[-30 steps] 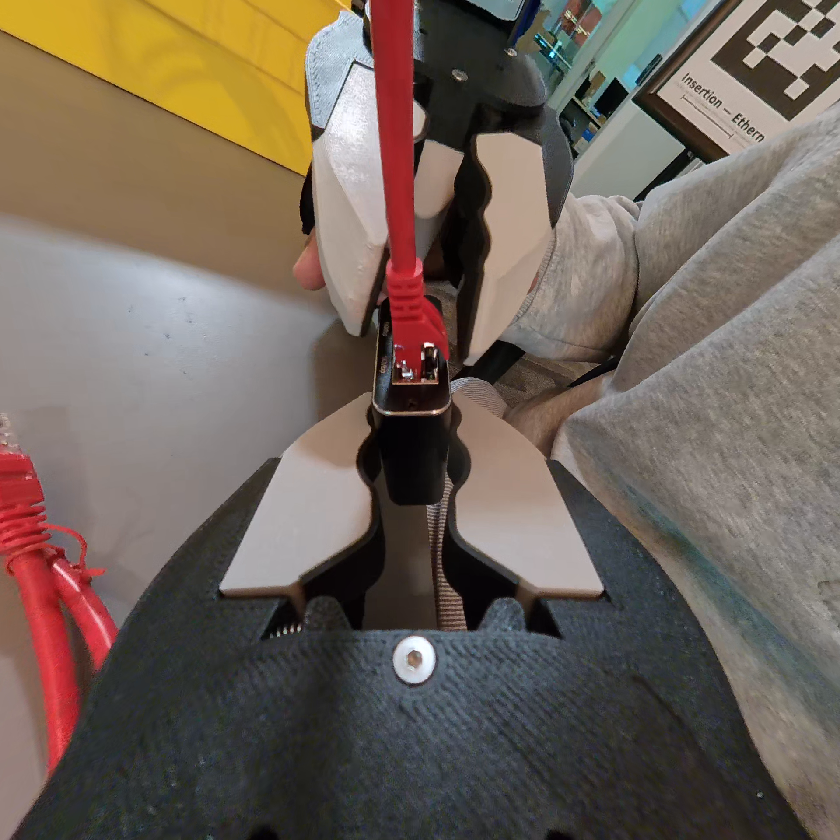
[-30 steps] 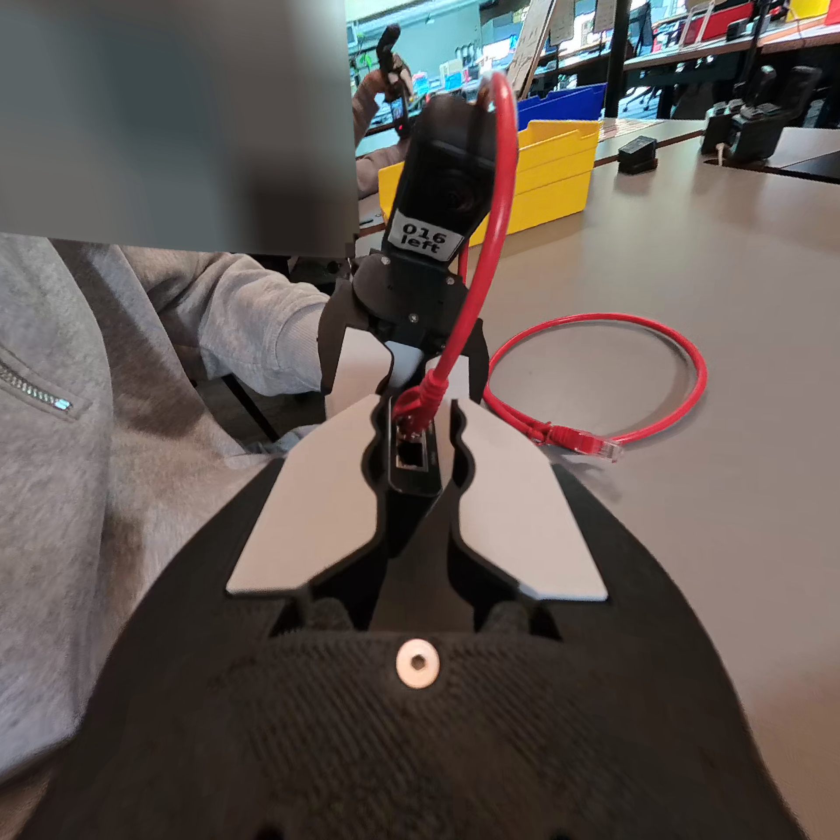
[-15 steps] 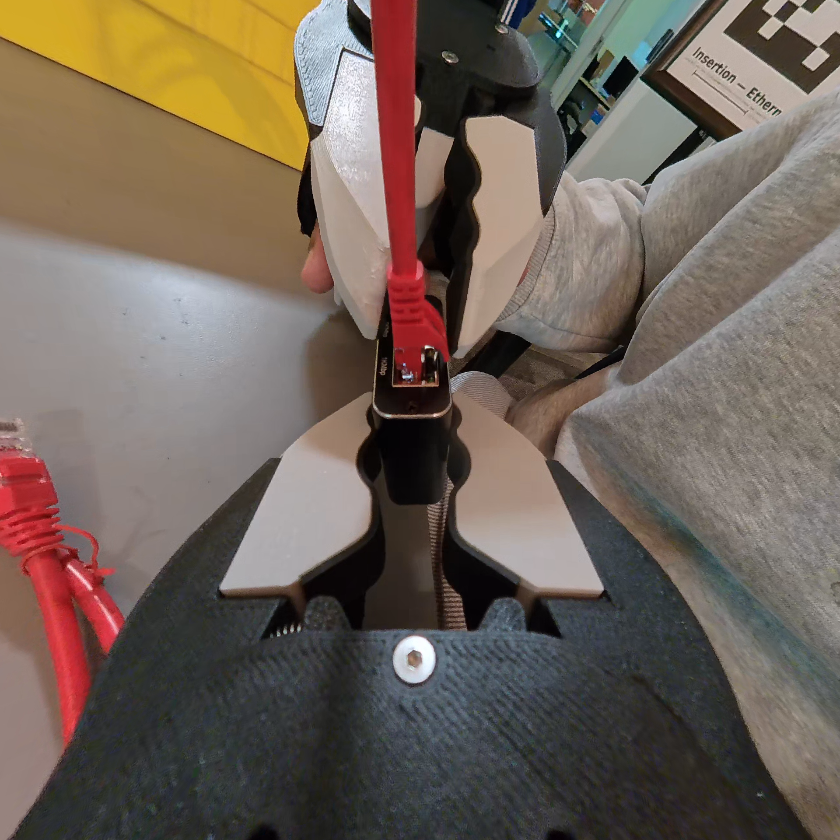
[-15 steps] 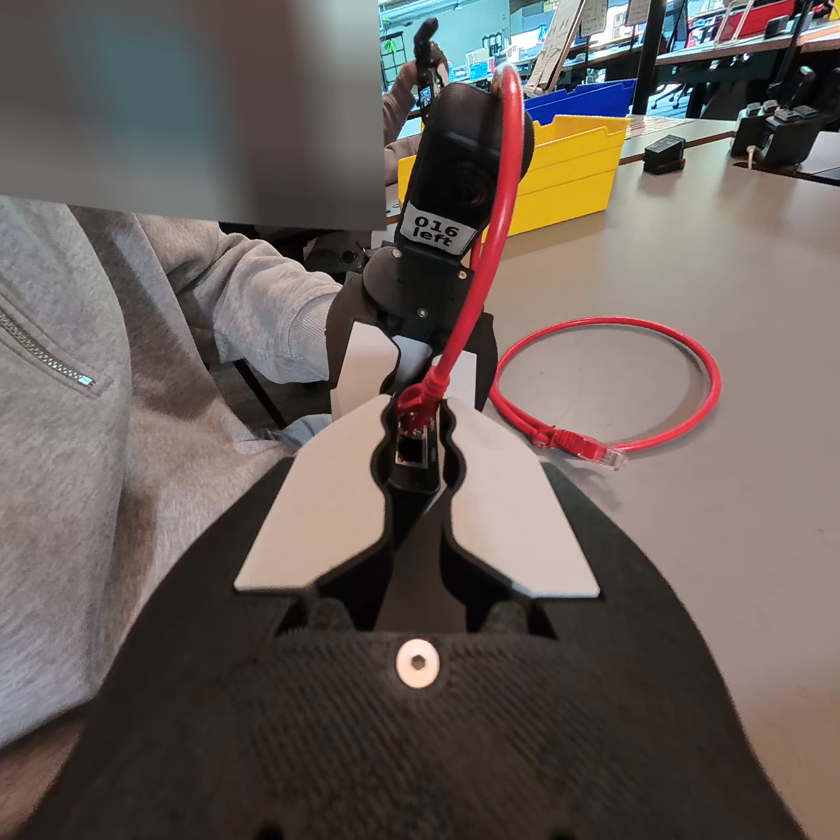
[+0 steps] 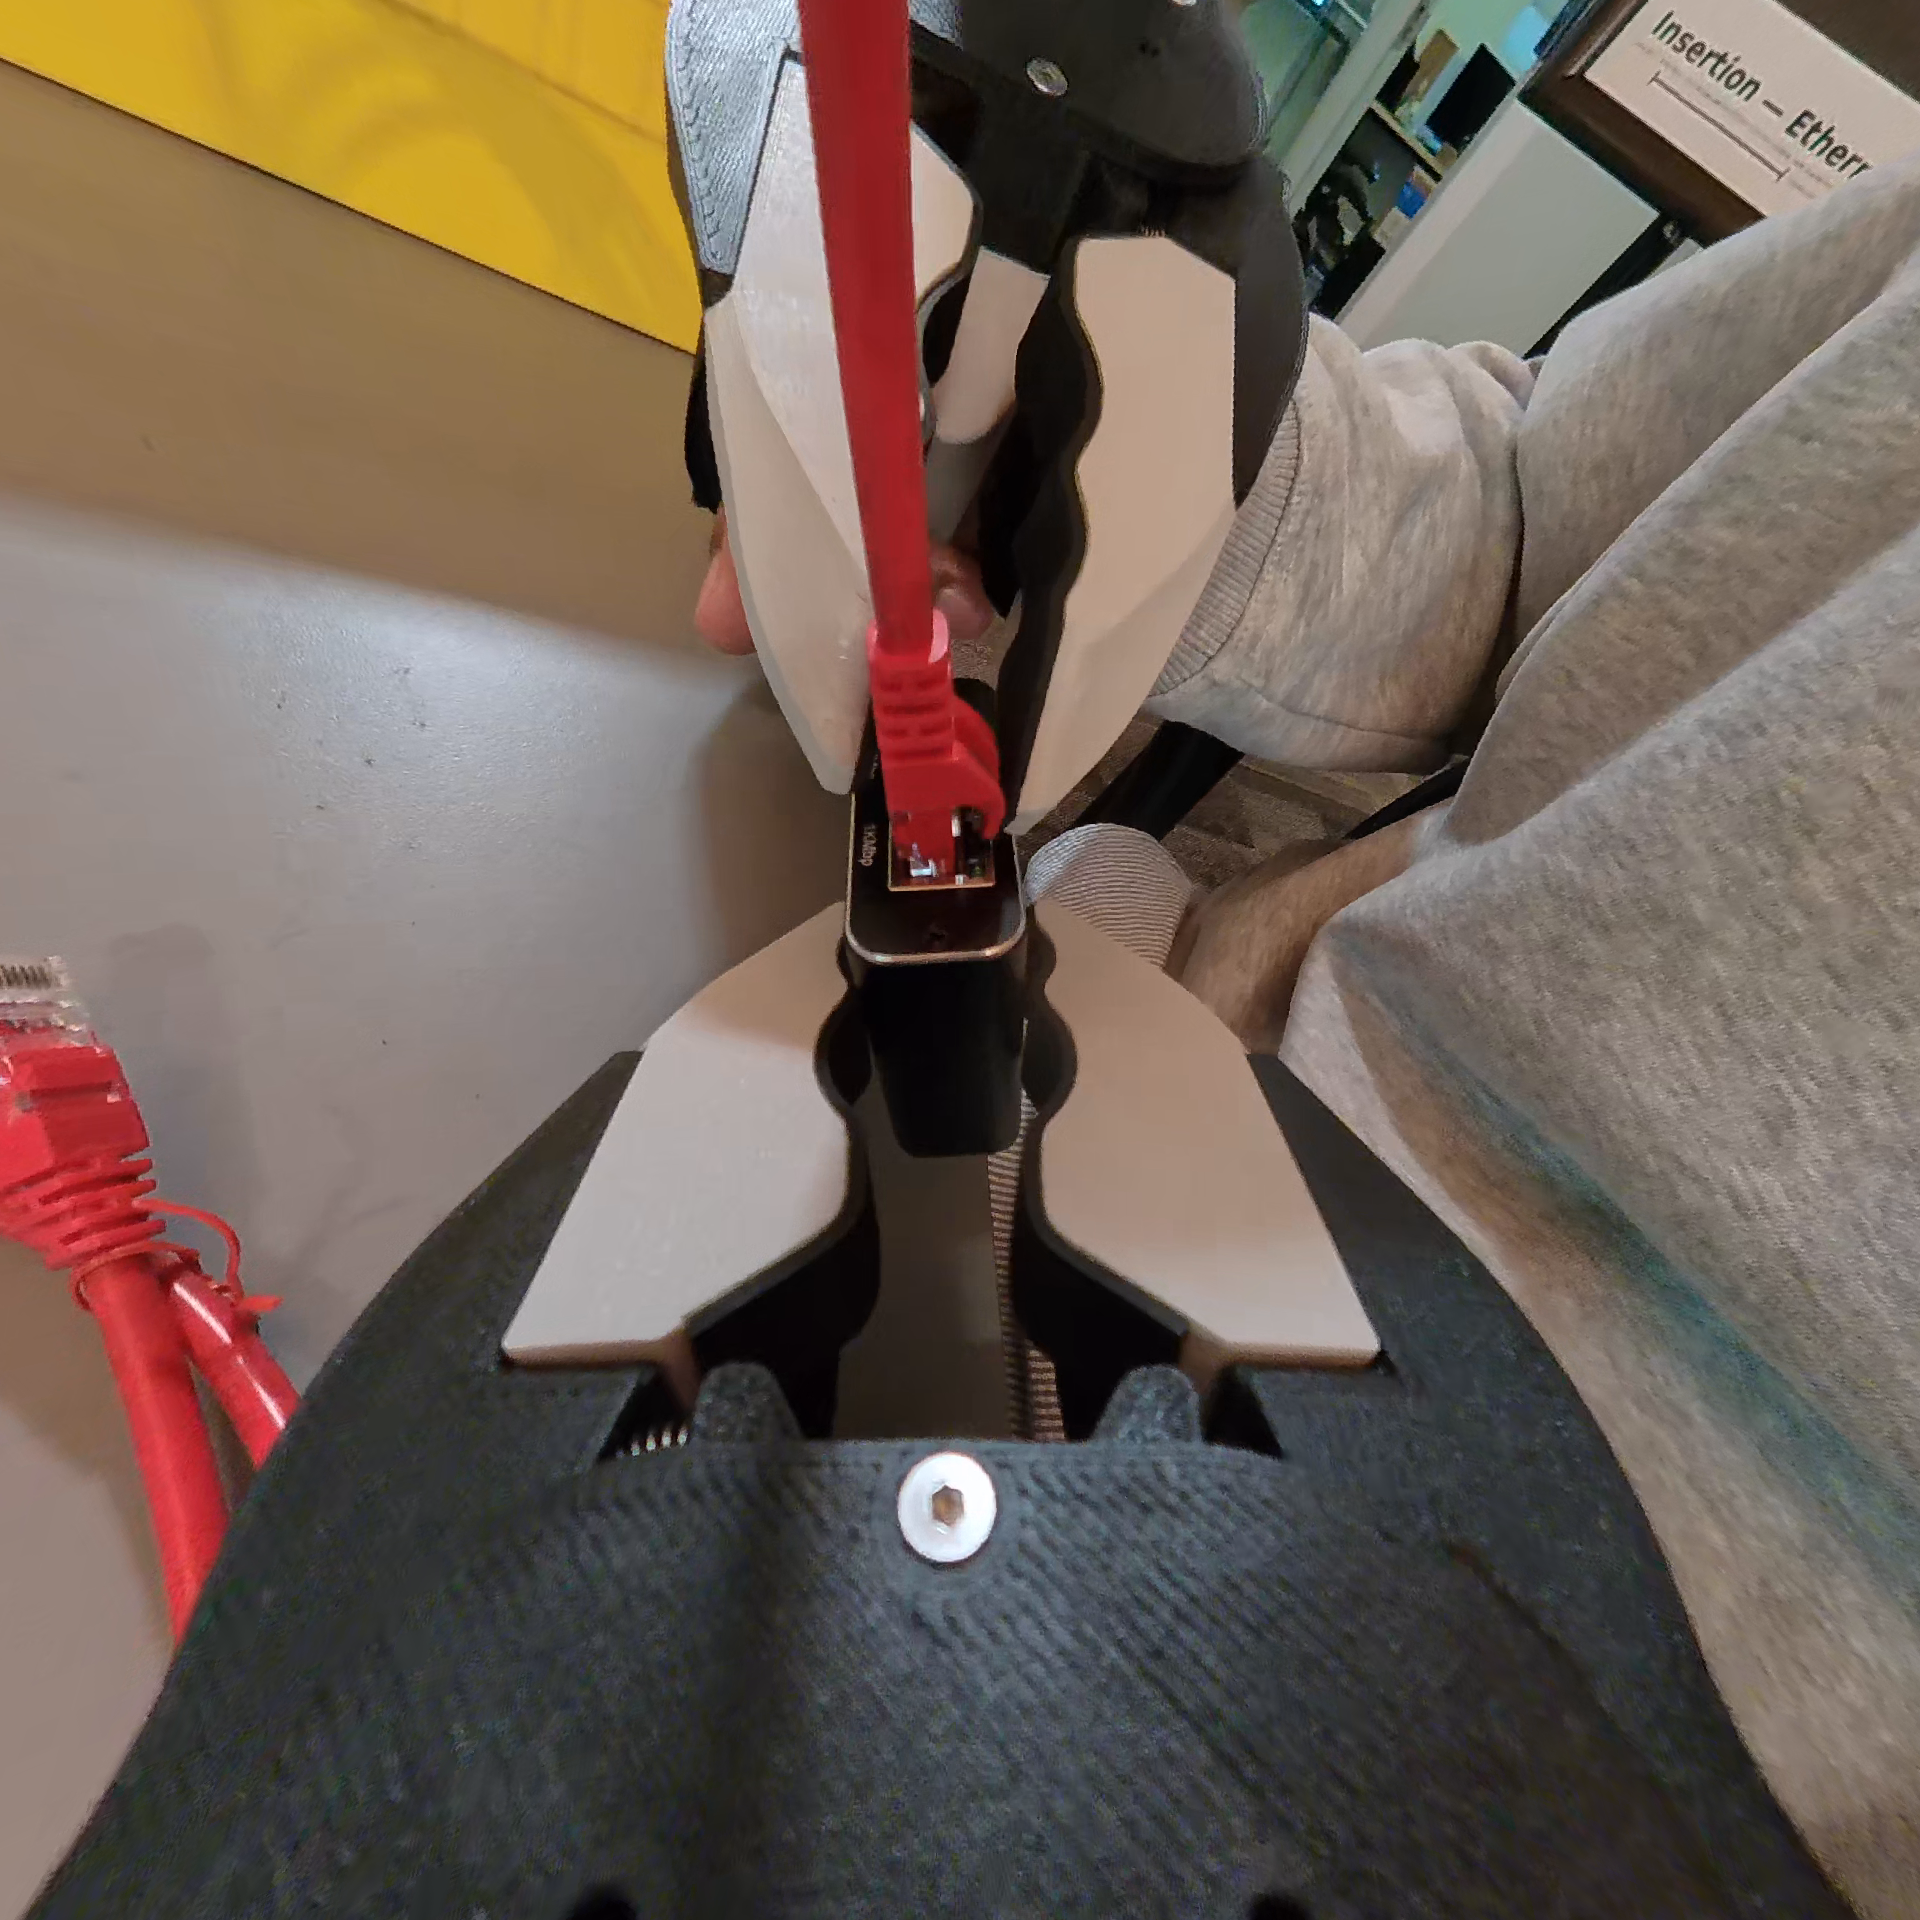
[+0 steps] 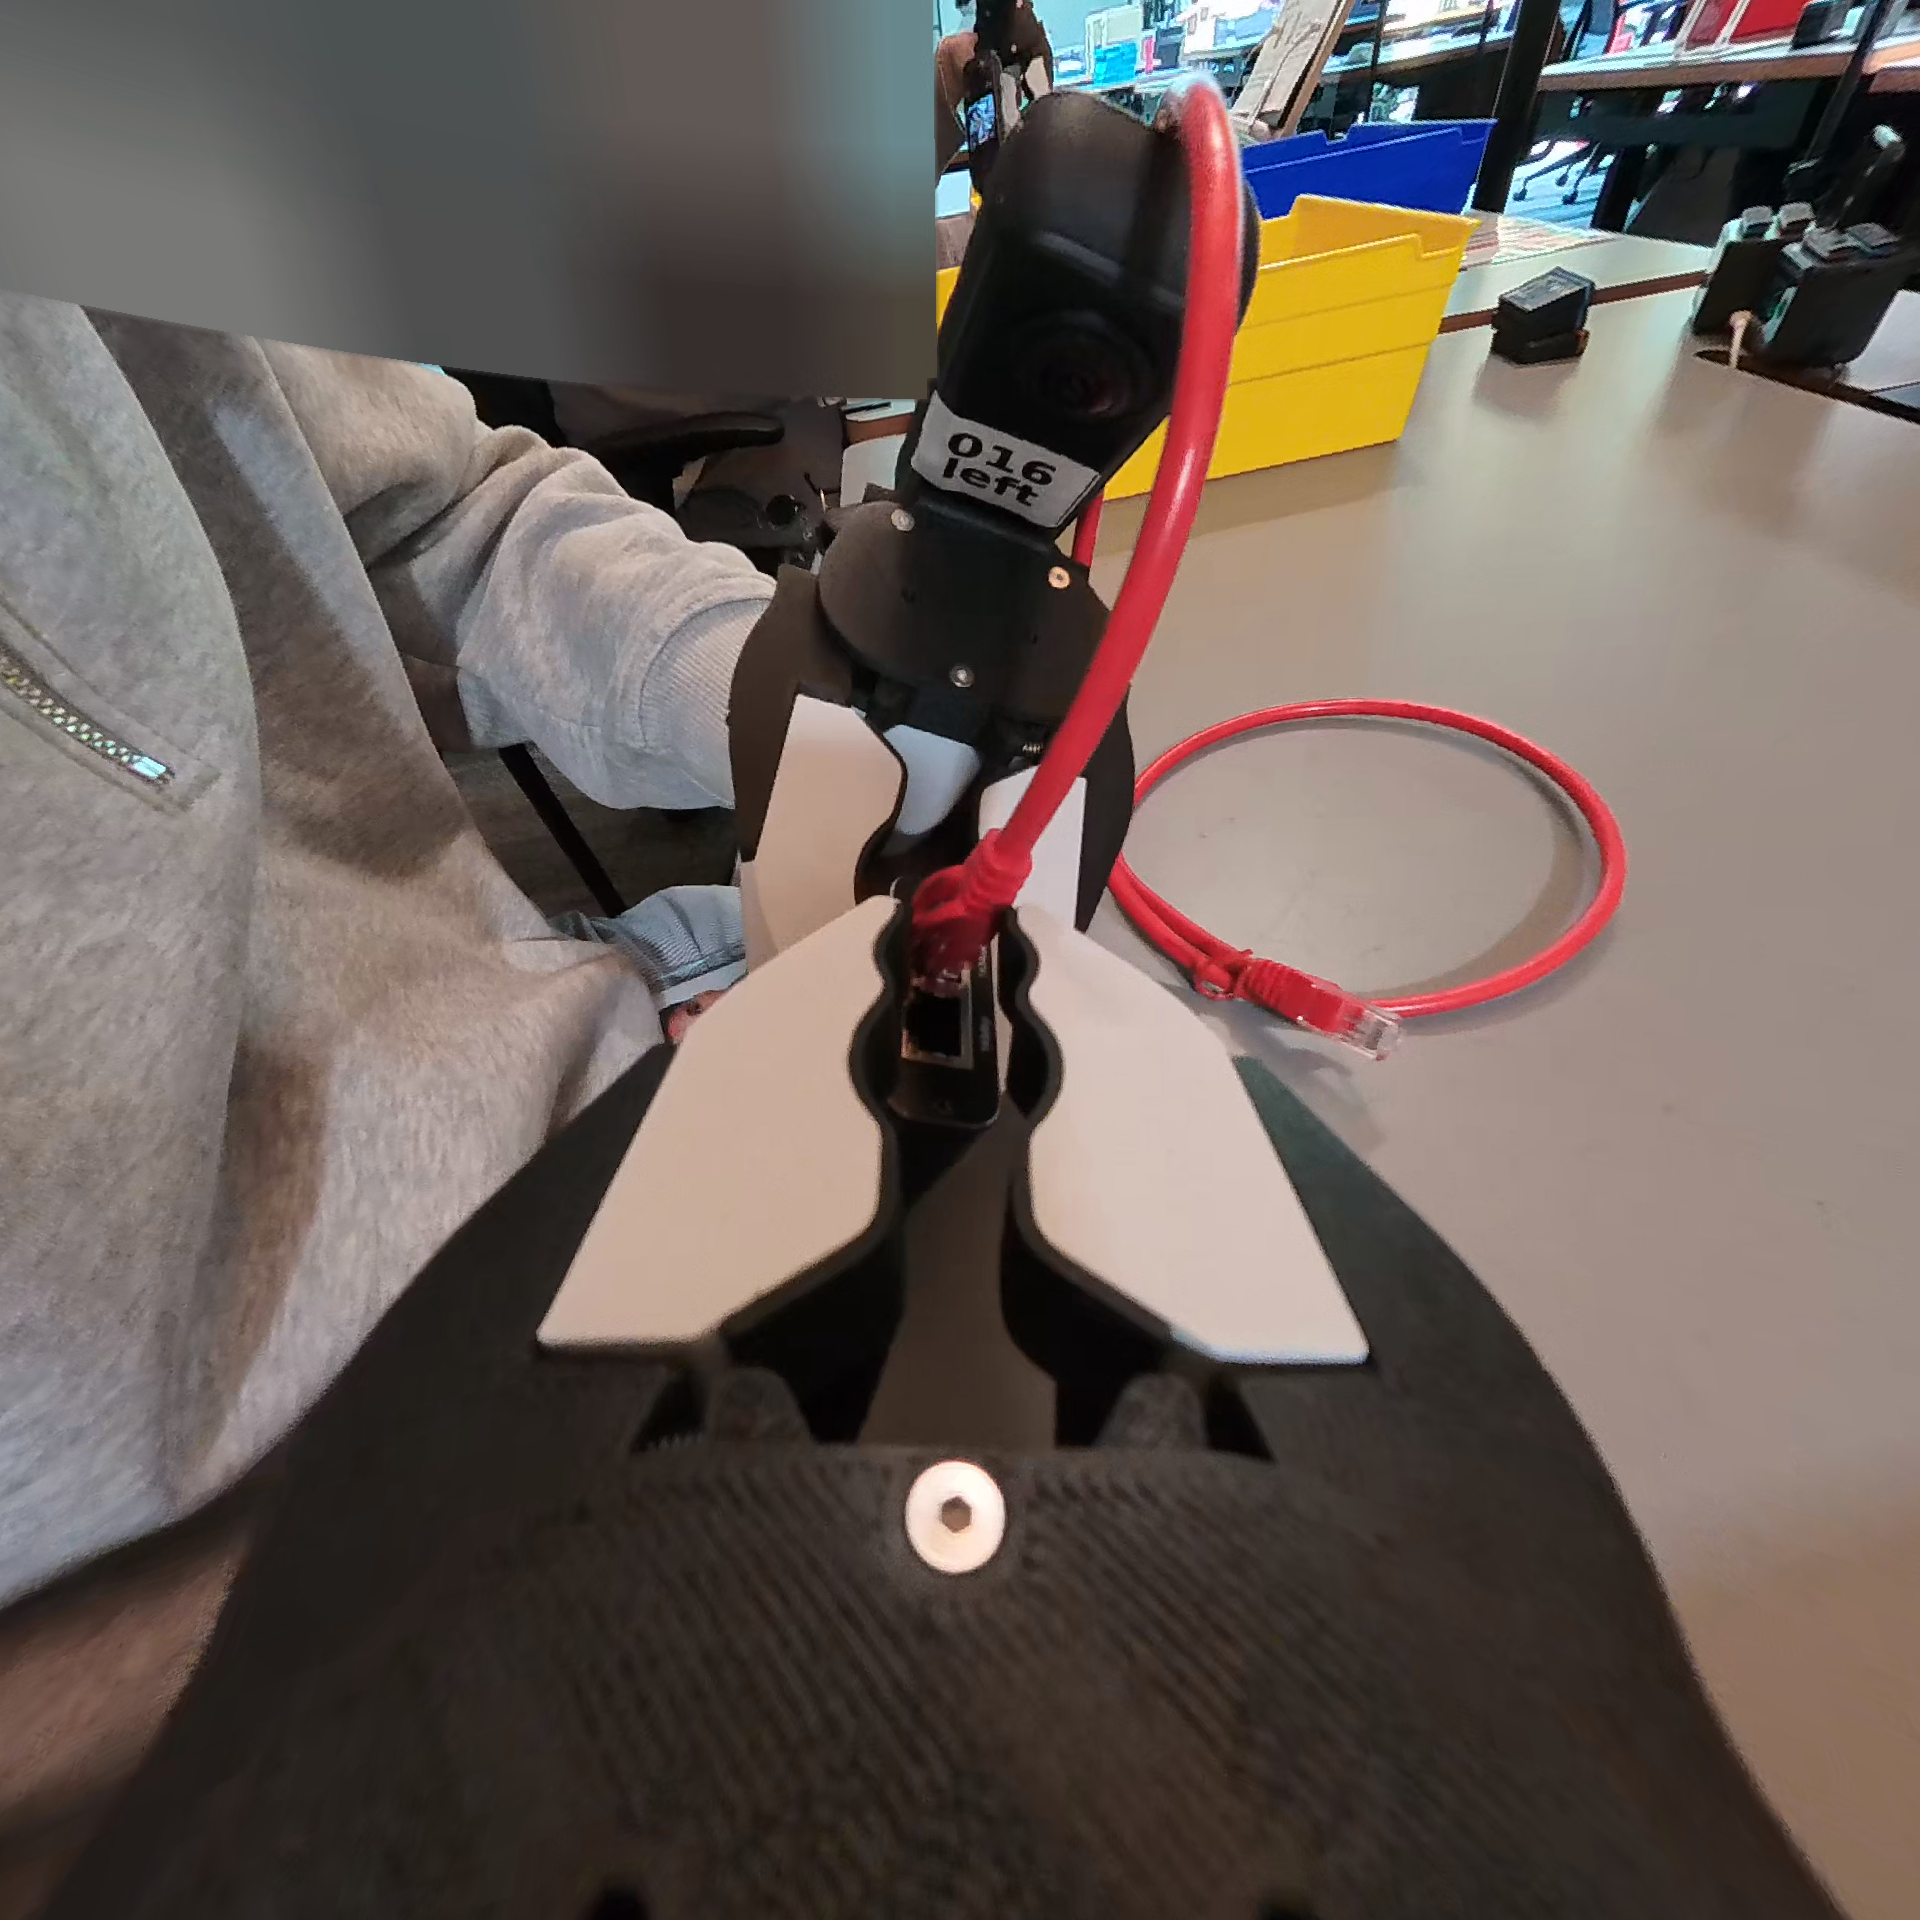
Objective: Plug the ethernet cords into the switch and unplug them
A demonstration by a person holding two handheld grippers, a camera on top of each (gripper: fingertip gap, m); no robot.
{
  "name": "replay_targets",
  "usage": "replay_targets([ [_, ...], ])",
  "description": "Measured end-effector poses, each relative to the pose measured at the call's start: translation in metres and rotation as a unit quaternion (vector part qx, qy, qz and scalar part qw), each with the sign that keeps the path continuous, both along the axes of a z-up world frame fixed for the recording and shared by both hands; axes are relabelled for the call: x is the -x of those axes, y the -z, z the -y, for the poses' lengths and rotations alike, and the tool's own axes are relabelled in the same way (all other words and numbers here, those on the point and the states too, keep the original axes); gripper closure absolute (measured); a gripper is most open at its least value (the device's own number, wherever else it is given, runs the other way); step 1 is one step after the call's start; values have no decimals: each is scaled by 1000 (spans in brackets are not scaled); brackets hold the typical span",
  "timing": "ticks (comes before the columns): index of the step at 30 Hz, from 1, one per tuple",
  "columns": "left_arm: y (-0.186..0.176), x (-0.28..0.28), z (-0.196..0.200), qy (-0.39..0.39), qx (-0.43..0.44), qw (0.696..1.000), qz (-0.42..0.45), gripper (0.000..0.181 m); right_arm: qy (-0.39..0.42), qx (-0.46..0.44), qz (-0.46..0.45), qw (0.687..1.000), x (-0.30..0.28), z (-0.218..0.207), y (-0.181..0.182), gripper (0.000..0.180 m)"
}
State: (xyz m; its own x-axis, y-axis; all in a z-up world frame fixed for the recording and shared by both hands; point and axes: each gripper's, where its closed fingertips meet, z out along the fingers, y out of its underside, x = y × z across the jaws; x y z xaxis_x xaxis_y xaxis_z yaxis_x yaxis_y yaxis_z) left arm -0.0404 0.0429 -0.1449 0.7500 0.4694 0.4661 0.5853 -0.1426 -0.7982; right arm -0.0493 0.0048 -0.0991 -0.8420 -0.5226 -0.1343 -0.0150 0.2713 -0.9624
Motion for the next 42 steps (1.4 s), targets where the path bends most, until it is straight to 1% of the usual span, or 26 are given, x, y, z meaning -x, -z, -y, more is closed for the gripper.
replay_targets([
  [7, -2, -2, -1, 7, -5, 1000, -5, 157, 8, 3, -18, 1000, -1, 0, 0, 164],
  [15, -11, -5, -2, 20, -53, 998, 7, 155, 30, 30, -56, 998, 0, 3, -5, 164],
  [17, -15, -4, -1, 18, -74, 997, 10, 155, 42, 39, -66, 996, -1, 4, -9, 157],
  [18, -16, -3, -1, 16, -79, 997, 12, 154, 49, 42, -71, 995, 0, 4, -10, 157],
  [19, -16, -2, 0, 13, -80, 997, 12, 155, 55, 42, -75, 995, 1, 5, -10, 157],
  [21, -16, 0, 1, 10, -84, 996, 12, 154, 67, 44, -74, 994, 2, 6, -12, 165],
  [22, -17, 0, 2, 9, -88, 996, 12, 154, 73, 44, -72, 994, 3, 7, -12, 166],
  [23, -20, 1, 3, 8, -99, 995, 13, 154, 80, 45, -67, 994, 3, 7, -14, 157],
  [25, -24, 2, 5, 10, -123, 992, 20, 154, 91, 47, -50, 993, 6, 8, -18, 157],
  [29, -24, 2, 6, 11, -118, 993, 19, 154, 98, 43, -6, 994, 5, 8, -20, 165],
  [33, -30, 3, 7, 12, -137, 990, 33, 154, 107, 48, 23, 993, 8, 9, -24, 165],
  [39, -36, 7, 12, 1, -179, 982, 52, 153, 152, 55, 40, 986, 17, 12, -28, 165],
  [42, -39, 6, 11, 1, -186, 981, 51, 153, 148, 63, 75, 984, 17, 11, -32, 165],
])
